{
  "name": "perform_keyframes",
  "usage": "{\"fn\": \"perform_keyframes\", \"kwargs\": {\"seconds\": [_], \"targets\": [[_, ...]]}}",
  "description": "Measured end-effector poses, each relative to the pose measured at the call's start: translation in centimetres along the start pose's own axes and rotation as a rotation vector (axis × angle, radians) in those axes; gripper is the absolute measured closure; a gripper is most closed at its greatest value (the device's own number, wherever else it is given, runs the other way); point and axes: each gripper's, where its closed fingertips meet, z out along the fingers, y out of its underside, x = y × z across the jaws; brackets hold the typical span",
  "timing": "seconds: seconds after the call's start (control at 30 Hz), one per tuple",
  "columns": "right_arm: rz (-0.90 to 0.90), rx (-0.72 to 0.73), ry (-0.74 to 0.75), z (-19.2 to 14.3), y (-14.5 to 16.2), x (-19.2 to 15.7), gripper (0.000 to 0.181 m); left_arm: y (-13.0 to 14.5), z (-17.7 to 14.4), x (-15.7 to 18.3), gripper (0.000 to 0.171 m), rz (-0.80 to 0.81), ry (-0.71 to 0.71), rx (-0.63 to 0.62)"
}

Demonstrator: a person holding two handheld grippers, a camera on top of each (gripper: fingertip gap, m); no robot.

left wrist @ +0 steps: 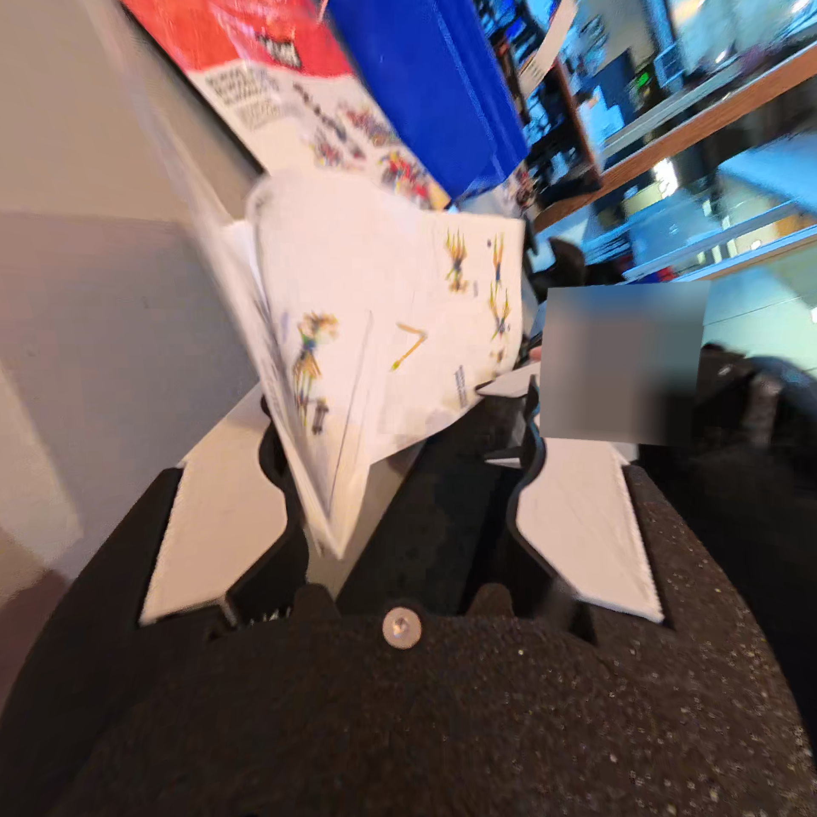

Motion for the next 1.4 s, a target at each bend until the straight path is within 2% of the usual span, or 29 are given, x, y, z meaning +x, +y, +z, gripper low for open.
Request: {"fn": "perform_keyframes", "kwargs": {"seconds": [0.1, 0.13, 0.2, 0.23, 0.3, 0.33, 0.43, 0.5, 0.57, 0.63, 0.7, 0.73, 0.77, 0.9, 1.13, 1.17, 1.3, 1.4], "targets": [[0.129, 0.085, -0.082, -1.3, -0.3, -0.1, 0.135, 2.2, 0.9, 0.6, 0.065, 0.04, 0.025, -0.039], [0.166, 0.099, -0.083, -1.7, 0.1, 0.5, 0.135, 2.7, 0.8, 0.1, 0.064, 0.055, -0.002, -0.051], [0.227, 0.101, -0.06, -2.3, 1.7, 2.1, 0.135, 2.9, 0.3, -1.3, 0.072, 0.064, -0.059, -0.041], [0.255, 0.094, -0.04, -2.4, 2.7, 3.1, 0.135, 2.4, 0.0, -1.8, 0.083, 0.054, -0.072, 0.0], [0.298, 0.071, 0.019, -2.8, 5.1, 5.2, 0.134, 1.3, -0.3, -2.2, 0.125, 0.041, -0.067, 0.072], [0.323, 0.064, 0.052, -3.0, 6.4, 6.3, 0.133, 0.6, -0.5, -2.7, 0.137, 0.055, -0.098, 0.097], [0.406, 0.056, 0.111, -3.4, 10.3, 8.8, 0.128, -1.6, -0.7, -3.1, 0.146, 0.109, -0.113, 0.111], [0.427, 0.08, 0.002, -2.7, 11.4, 7.4, 0.133, -3.5, -0.7, -3.4, 0.145, 0.128, -0.123, 0.126], [0.41, 0.087, -0.142, -1.4, 11.5, 4.2, 0.153, -5.6, -0.6, -3.8, 0.147, 0.136, -0.133, 0.142], [0.365, 0.038, -0.201, 0.0, 11.8, 1.6, 0.156, -7.3, -0.4, -4.8, 0.153, 0.178, -0.17, 0.137], [0.337, 0.019, -0.219, 0.8, 11.6, -0.3, 0.166, -9.4, -0.1, -5.6, 0.152, 0.178, -0.17, 0.156], [0.349, 0.032, -0.215, 1.0, 11.3, -0.6, 0.18, -10.3, 0.1, -5.9, 0.153, 0.168, -0.155, 0.164], [0.375, 0.035, -0.208, 1.2, 11.1, -0.7, 0.181, -11.1, 0.3, -6.3, 0.154, 0.16, -0.148, 0.163], [0.42, 0.048, -0.193, 1.3, 10.9, -0.7, 0.181, -12.2, 1.3, -8.1, 0.169, 0.195, -0.179, 0.085], [0.465, 0.114, -0.232, 1.0, 9.5, -1.5, 0.181, -15.9, 2.0, -8.2, 0.171, 0.194, -0.161, 0.179], [0.477, 0.139, -0.26, 1.0, 8.7, -1.9, 0.179, -16.4, 2.2, -8.1, 0.171, 0.222, -0.169, 0.181], [0.42, 0.207, -0.342, 1.4, 5.7, -3.8, 0.148, -17.9, 3.6, -8.1, 0.171, 0.341, -0.205, 0.122], [0.426, 0.254, -0.334, 0.7, 4.7, -3.0, 0.141, -18.6, 4.6, -7.3, 0.171, 0.383, -0.169, 0.077]]}}
